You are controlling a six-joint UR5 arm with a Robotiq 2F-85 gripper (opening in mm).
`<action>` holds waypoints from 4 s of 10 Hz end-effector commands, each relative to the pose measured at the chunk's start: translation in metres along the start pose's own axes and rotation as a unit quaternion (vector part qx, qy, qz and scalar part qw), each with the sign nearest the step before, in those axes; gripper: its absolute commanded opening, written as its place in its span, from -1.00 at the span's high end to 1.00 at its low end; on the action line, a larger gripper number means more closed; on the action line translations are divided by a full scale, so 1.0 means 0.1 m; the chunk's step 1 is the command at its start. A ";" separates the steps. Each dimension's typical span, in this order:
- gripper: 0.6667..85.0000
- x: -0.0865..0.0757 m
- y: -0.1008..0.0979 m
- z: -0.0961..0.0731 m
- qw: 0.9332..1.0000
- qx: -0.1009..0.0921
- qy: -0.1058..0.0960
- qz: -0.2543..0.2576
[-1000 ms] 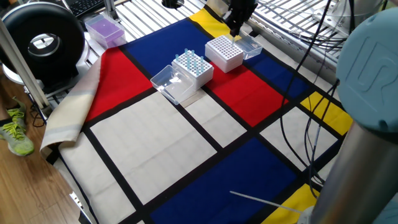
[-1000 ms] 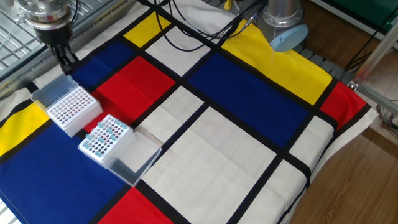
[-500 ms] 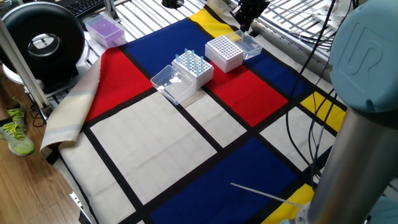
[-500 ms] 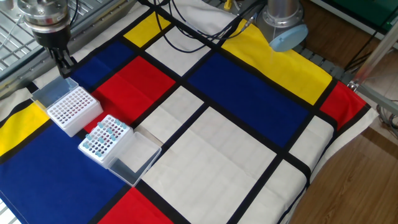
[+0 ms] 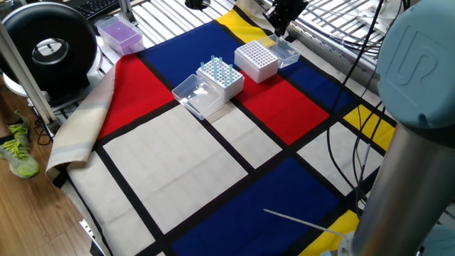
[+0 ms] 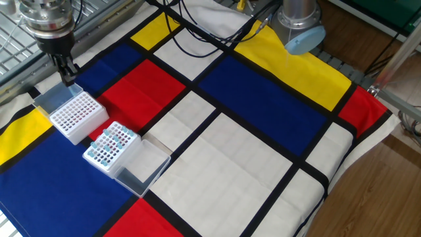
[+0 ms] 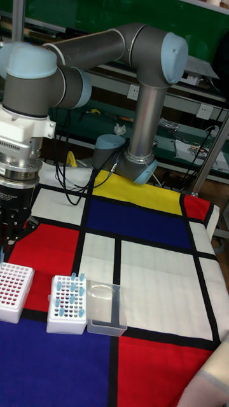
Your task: Transfer all medium pipette tips from one holder to another
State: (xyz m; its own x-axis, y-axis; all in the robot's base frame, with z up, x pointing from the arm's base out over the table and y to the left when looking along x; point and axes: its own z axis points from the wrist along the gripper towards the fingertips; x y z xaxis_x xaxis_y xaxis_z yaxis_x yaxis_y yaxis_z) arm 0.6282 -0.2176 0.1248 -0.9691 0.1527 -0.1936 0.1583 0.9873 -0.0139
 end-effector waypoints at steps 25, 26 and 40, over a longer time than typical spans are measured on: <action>0.98 0.15 -0.03 0.12 0.999 -0.041 -0.022 -0.015; 0.98 0.14 -0.04 0.13 0.999 -0.042 -0.022 -0.016; 0.63 0.29 -0.15 0.20 0.996 -0.045 0.011 -0.077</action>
State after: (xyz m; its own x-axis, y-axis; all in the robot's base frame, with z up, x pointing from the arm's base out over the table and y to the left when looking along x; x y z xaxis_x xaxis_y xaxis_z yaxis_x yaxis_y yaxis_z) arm 0.6021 -0.2270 0.0992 -0.9845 0.0185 -0.1742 0.0111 0.9990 0.0431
